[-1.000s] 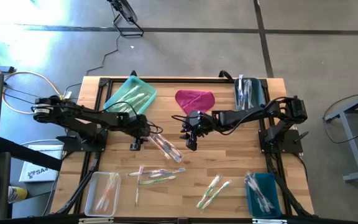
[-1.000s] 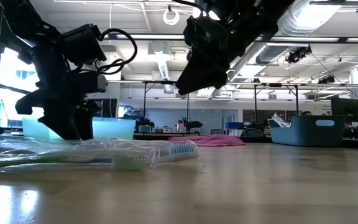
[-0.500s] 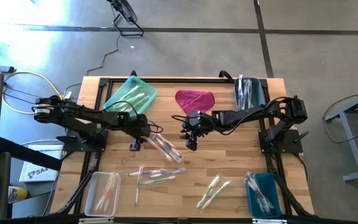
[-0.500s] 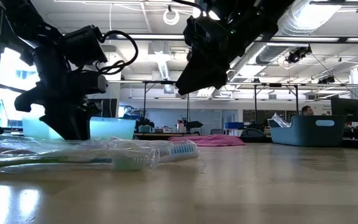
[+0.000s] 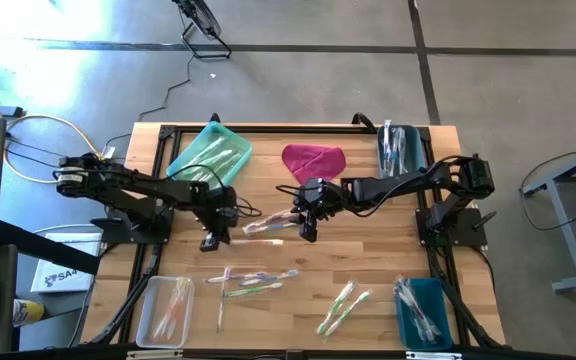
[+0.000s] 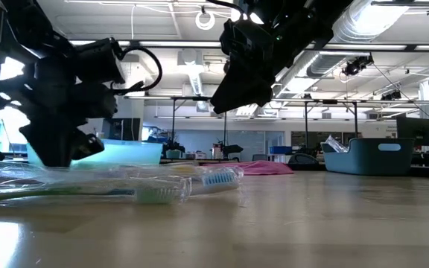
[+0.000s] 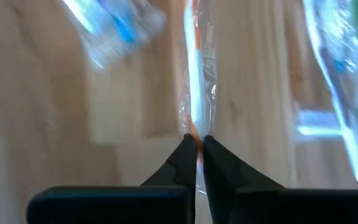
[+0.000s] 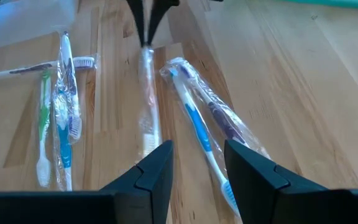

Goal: Pick & Place Toothbrushes
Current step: Put the orange toothbrush to the transparent bin

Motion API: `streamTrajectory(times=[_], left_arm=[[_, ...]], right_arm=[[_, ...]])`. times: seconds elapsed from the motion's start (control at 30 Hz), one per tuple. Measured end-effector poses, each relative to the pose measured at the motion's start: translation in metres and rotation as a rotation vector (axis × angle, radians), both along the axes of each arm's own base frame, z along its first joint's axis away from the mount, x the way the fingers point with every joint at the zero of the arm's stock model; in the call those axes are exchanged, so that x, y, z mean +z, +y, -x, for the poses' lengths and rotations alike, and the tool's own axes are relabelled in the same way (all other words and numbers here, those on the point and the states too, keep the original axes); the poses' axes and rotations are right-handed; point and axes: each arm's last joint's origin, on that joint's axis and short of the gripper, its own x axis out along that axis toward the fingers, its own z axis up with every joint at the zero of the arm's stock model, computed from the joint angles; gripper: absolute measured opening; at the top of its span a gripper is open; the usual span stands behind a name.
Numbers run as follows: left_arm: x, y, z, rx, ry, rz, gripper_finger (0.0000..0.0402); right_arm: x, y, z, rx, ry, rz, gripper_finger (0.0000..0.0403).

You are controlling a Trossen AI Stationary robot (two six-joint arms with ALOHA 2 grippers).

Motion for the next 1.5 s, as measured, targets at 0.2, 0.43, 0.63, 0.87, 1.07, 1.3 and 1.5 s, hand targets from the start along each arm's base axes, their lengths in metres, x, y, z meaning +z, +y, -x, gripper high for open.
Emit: streamTrajectory(times=[0.2, 0.43, 0.63, 0.87, 1.07, 1.3, 1.5], left_arm=[[0.002, -0.002, 0.008, -0.014, 0.058, 0.055, 0.0003], [0.014, -0.005, 0.013, -0.042, -0.002, 0.111, 0.0001], [0.033, -0.005, 0.017, -0.058, -0.123, 0.111, 0.0001], [0.052, -0.006, 0.023, -0.063, -0.241, 0.098, 0.0001], [0.079, -0.006, 0.021, -0.064, -0.352, 0.084, 0.0001], [0.124, -0.001, 0.011, -0.075, -0.539, -0.116, 0.0000], [0.159, 0.003, 0.005, -0.008, -0.635, -0.257, 0.0000]], right_arm=[[0.000, 0.000, 0.000, 0.001, 0.003, -0.001, 0.0136], [-0.002, 0.000, 0.002, 0.005, 0.024, -0.005, 0.0136], [0.000, -0.001, 0.010, 0.078, 0.086, -0.091, 0.0136], [0.024, -0.004, 0.032, 0.162, 0.117, -0.203, 0.0136], [0.039, -0.007, 0.047, 0.236, 0.131, -0.298, 0.0136], [0.040, -0.008, 0.047, 0.248, 0.105, -0.214, 0.0136], [0.050, -0.013, 0.036, 0.160, -0.040, -0.077, 0.0136]])
